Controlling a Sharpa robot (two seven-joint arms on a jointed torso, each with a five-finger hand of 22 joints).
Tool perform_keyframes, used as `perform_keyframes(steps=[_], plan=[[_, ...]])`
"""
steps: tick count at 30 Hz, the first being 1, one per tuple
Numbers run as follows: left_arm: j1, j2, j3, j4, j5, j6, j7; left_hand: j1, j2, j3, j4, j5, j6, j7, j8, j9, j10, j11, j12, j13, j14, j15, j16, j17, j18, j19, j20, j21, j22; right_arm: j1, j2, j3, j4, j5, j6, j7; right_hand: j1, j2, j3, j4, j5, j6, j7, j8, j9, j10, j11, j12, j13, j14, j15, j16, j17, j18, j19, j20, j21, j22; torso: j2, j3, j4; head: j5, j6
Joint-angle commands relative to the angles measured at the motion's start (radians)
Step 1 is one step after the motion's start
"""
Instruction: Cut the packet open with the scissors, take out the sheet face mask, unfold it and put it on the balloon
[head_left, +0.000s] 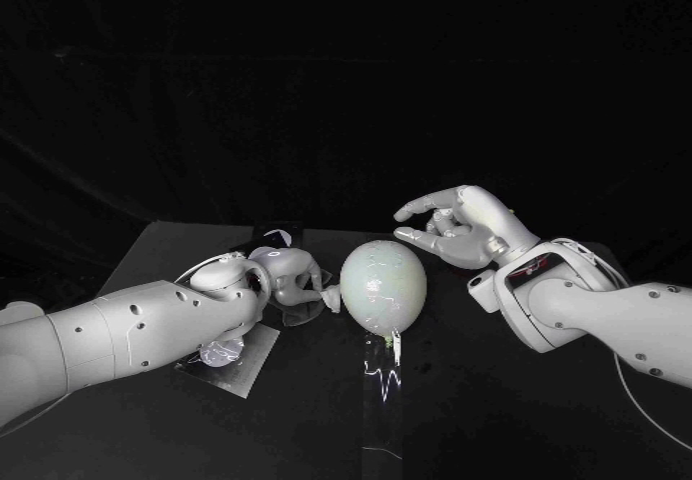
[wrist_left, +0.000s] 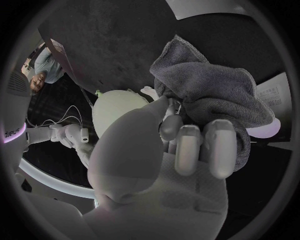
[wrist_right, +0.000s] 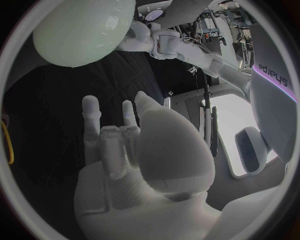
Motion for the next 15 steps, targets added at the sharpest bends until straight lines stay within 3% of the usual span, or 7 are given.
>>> perform_keyframes(steps=[1,5,8,15], plan=[[0.0,0.002,0.002,0.002,0.025,-0.031,0.026,-0.001,0.025,0.028,0.008,0.0,0.017,-0.01,0.028,0.016,0.004,-0.014,0.003,0.003,0.104,-0.015,0.004,0.263,-0.008,0.023,-0.01,0.007,0.141,0.0,0.001,0.0,0.0,0.0,0.01,0.004,-0.001,0.002,0.006,0.003,0.004,0.002,0.006,-0.006,-0.001,0.086,0.007,0.004,0.234,0.082,0.005,0.007,0.214,0.02,0.008,-0.001,0.002,0.002,0.0,-0.0001,0.0,-0.001,0.0],[0.0,0.001,0.002,0.003,0.038,-0.041,0.041,-0.007,0.024,0.057,0.016,0.0,0.009,-0.016,0.054,0.028,0.007,-0.021,0.002,0.005,0.104,-0.022,0.004,0.263,-0.007,0.021,-0.017,0.007,0.139,0.0,0.002,0.0,-0.001,0.001,0.01,0.004,-0.003,0.003,0.007,0.004,0.004,0.003,0.006,-0.006,-0.001,0.086,0.007,0.005,0.235,0.082,0.005,0.007,0.214,0.02,0.008,-0.001,0.001,0.002,0.0,-0.0001,0.0004,0.0,0.0],[0.0,-0.001,0.003,0.006,0.053,-0.048,0.054,-0.021,0.01,0.104,0.026,0.0,-0.013,-0.019,0.097,0.048,0.009,-0.024,0.001,0.005,0.104,-0.027,0.004,0.263,-0.006,0.018,-0.024,0.005,0.136,-0.001,0.003,0.0,-0.002,0.001,0.011,0.004,-0.003,0.003,0.007,0.004,0.004,0.003,0.006,-0.006,-0.001,0.086,0.007,0.005,0.235,0.082,0.005,0.007,0.214,0.02,0.008,-0.001,0.001,0.002,-0.001,-0.0001,0.0001,0.001,0.0],[0.0,-0.017,0.012,0.023,0.121,-0.06,0.076,-0.029,-0.004,0.131,0.025,0.0,-0.027,-0.019,0.123,0.06,-0.002,-0.025,-0.009,-0.01,0.104,-0.028,0.004,0.263,-0.003,0.008,-0.026,-0.001,0.124,-0.001,0.003,0.0,-0.005,0.001,0.013,0.0,-0.004,0.003,0.007,0.005,0.004,0.003,0.006,-0.006,-0.001,0.086,0.007,0.004,0.234,0.081,0.005,0.006,0.213,0.02,0.008,-0.001,0.0,0.002,0.0,0.0001,0.0008,0.001,0.004]])
